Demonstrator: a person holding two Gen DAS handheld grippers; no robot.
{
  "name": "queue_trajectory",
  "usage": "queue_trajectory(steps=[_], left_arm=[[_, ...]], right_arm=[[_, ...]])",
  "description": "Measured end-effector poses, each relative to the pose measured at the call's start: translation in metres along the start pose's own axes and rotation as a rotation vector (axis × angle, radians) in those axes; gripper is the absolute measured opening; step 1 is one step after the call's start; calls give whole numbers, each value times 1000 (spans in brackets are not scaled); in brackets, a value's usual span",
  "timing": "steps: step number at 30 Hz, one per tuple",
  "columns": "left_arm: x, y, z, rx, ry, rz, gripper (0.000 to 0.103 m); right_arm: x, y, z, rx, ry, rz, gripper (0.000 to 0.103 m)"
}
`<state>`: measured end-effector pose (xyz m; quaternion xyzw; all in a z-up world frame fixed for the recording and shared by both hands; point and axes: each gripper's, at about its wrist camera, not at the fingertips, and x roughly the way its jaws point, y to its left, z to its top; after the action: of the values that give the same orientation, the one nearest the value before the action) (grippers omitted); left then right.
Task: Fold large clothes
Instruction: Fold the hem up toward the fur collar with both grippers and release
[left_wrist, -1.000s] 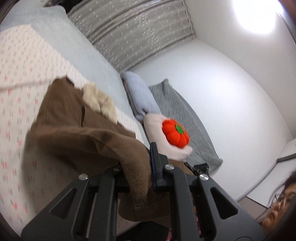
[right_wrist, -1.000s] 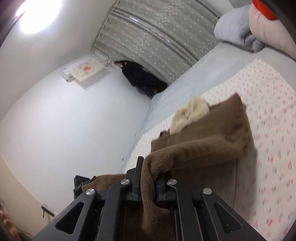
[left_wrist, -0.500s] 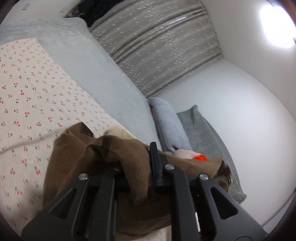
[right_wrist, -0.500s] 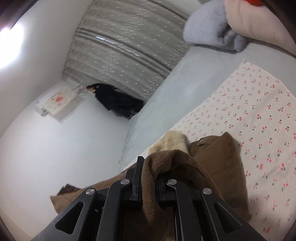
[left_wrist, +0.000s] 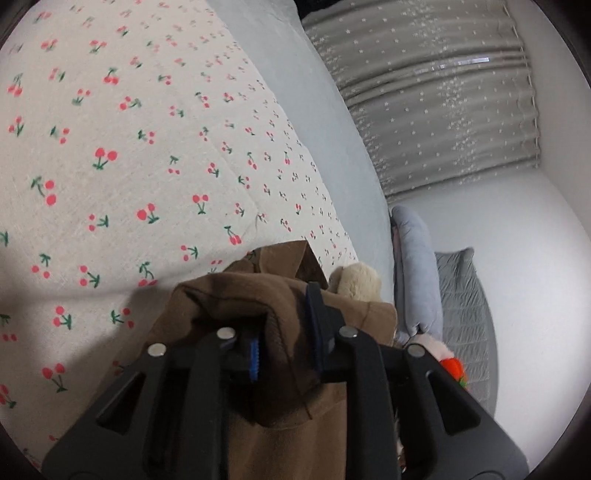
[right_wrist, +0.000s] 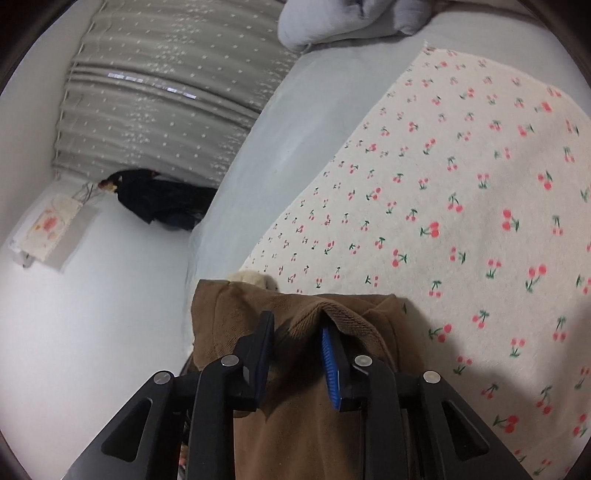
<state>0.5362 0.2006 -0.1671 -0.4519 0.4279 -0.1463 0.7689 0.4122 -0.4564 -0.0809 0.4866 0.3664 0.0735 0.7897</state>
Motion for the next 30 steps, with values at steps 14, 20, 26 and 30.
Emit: queue_trajectory(steps=[14, 20, 26, 30], left_arm=[[-37, -77, 12, 433, -176, 363, 83], [-2, -62, 21, 514, -70, 476, 86], [36, -44, 35, 407, 55, 413, 44], [35, -59, 28, 431, 2, 334, 9]], right_arm=[[-21, 76, -3, -408, -96, -199, 70], [25, 89, -11, -604, -32, -321, 75], [63, 78, 0, -623, -13, -384, 57], [66, 62, 16, -502, -32, -331, 11]])
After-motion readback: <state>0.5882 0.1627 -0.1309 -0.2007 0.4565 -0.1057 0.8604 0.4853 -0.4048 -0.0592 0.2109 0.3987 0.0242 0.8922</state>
